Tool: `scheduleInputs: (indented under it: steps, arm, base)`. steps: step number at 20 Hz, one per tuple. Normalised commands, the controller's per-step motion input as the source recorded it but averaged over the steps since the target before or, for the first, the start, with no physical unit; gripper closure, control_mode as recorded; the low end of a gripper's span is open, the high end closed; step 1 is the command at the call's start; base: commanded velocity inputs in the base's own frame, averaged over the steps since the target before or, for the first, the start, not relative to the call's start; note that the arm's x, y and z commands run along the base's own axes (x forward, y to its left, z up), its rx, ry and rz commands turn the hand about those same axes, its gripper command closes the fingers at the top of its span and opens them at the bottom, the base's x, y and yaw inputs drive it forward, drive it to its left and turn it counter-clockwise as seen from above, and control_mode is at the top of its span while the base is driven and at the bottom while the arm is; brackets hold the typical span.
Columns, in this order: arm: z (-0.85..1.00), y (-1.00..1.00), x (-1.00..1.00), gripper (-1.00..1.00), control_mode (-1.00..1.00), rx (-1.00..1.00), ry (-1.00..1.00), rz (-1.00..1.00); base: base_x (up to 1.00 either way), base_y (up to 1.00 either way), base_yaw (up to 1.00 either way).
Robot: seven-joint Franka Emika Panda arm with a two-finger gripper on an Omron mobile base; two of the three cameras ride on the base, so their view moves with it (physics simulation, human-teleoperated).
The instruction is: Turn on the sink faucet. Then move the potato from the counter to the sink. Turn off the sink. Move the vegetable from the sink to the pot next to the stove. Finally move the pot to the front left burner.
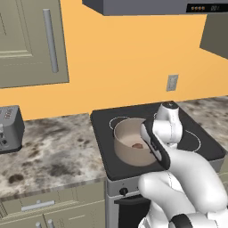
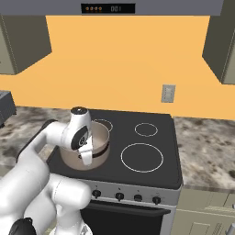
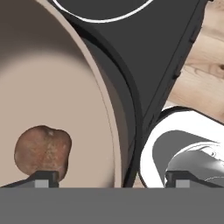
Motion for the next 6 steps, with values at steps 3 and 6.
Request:
scheduleInputs:
  steps: [3,6]
  arm:
    - [0.37,-0.03,-0.19,-1.00,-1.00,0.00,-0.05,0.00]
    - [0.53,-0.06,-0.30,-1.00,-1.00,0.00,-0.05,0.00]
  base:
    - [0.00,0.00,0.00]
    - [0.00,0.00,0.00]
